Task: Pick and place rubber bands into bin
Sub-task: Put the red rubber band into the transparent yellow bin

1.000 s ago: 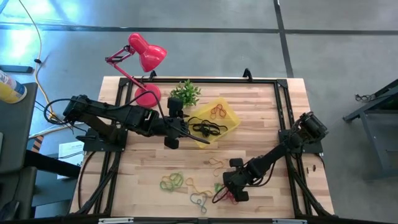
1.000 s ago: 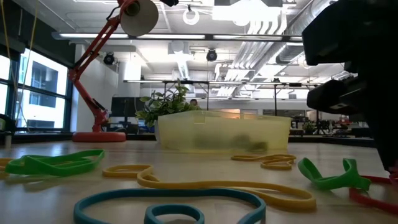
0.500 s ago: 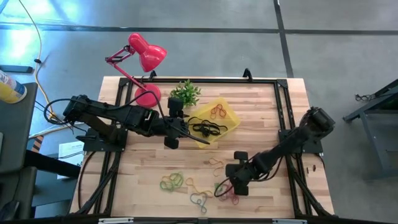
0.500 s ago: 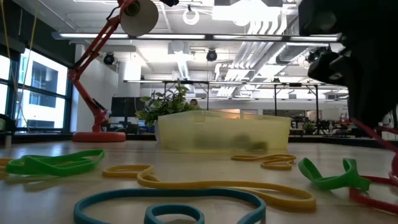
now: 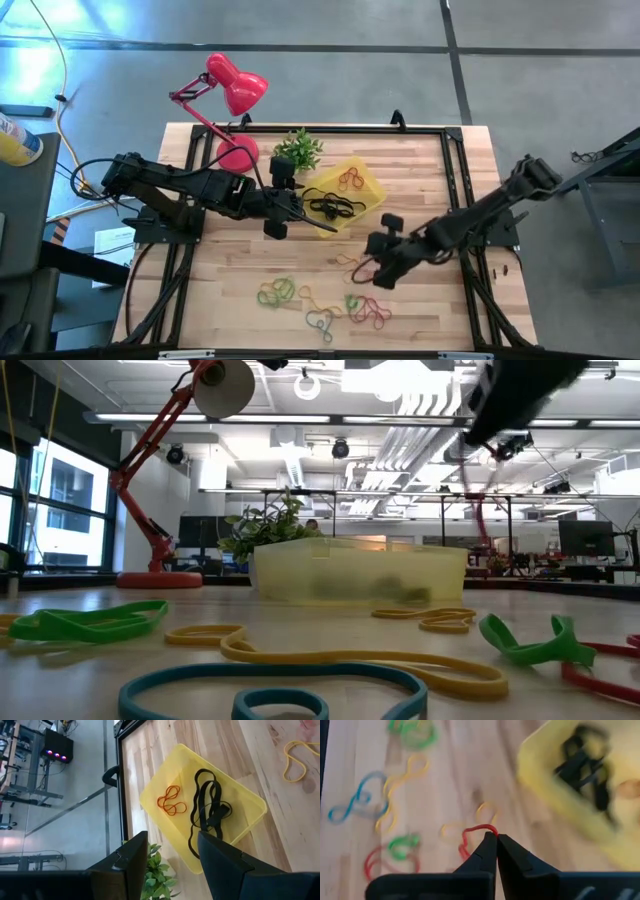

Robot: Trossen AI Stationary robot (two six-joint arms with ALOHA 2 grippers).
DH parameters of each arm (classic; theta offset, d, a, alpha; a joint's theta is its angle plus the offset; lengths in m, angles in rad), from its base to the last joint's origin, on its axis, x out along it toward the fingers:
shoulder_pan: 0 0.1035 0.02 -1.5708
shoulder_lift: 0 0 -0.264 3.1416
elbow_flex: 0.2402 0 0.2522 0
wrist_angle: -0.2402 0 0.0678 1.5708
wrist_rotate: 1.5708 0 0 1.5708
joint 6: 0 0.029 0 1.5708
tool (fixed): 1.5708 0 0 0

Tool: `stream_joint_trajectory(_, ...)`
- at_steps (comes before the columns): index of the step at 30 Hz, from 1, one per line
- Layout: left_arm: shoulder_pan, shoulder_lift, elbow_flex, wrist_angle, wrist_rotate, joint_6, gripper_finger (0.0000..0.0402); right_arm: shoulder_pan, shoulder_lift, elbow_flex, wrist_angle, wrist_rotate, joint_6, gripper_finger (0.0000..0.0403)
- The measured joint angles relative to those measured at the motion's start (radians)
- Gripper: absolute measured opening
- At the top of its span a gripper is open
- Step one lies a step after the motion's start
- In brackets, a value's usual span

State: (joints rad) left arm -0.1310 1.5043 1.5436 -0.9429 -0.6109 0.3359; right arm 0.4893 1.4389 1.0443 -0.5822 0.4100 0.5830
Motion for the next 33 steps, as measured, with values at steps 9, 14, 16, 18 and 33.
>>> stream_joint_trajectory(9,0.000,0.000,0.000,0.012,-0.007,-0.015,0.0161,-0.167,-0.138,0.000,0.037,0.135,-0.231,0.0000)
stream_joint_trajectory(14,0.000,0.000,0.000,0.020,-0.008,-0.030,0.0161,-0.301,-0.157,0.002,0.095,0.134,-0.383,0.0000)
stream_joint_trajectory(16,0.000,0.000,0.000,0.028,-0.008,-0.033,0.0161,-0.360,-0.151,0.002,0.103,0.113,-0.427,0.0000)
stream_joint_trajectory(18,0.000,0.000,0.000,0.031,-0.010,-0.047,0.0161,-0.423,-0.138,0.002,0.116,0.078,-0.459,0.0000)
stream_joint_trajectory(33,0.000,0.000,0.000,0.030,-0.010,-0.080,0.0161,-0.758,0.095,0.002,0.193,-0.203,-0.540,0.0000)
